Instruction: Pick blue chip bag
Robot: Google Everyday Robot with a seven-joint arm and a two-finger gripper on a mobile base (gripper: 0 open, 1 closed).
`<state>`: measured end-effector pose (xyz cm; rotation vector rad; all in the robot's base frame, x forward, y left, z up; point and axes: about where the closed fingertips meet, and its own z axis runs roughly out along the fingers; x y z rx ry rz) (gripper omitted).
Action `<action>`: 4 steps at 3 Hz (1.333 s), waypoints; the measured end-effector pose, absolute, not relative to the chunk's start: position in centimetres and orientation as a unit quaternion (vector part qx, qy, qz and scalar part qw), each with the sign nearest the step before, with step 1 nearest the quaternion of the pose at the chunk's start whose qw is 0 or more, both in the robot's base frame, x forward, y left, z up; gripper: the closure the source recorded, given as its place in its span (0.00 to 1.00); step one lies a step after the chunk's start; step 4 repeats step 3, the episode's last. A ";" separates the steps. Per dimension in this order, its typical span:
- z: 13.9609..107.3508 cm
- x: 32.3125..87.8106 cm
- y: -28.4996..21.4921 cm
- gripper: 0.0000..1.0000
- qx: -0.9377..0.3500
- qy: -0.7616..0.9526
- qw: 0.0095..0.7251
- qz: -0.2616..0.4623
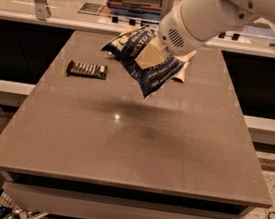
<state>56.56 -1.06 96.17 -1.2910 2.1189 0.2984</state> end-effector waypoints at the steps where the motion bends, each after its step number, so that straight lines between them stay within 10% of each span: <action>1: 98.7 57.2 -2.6 1.00 -0.480 0.792 0.356 0.123; 4: 100.8 57.3 -3.2 1.00 -0.478 0.778 0.388 0.128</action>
Offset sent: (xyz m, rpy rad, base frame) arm 0.0123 -0.0329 0.0675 0.1584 -0.1705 0.0000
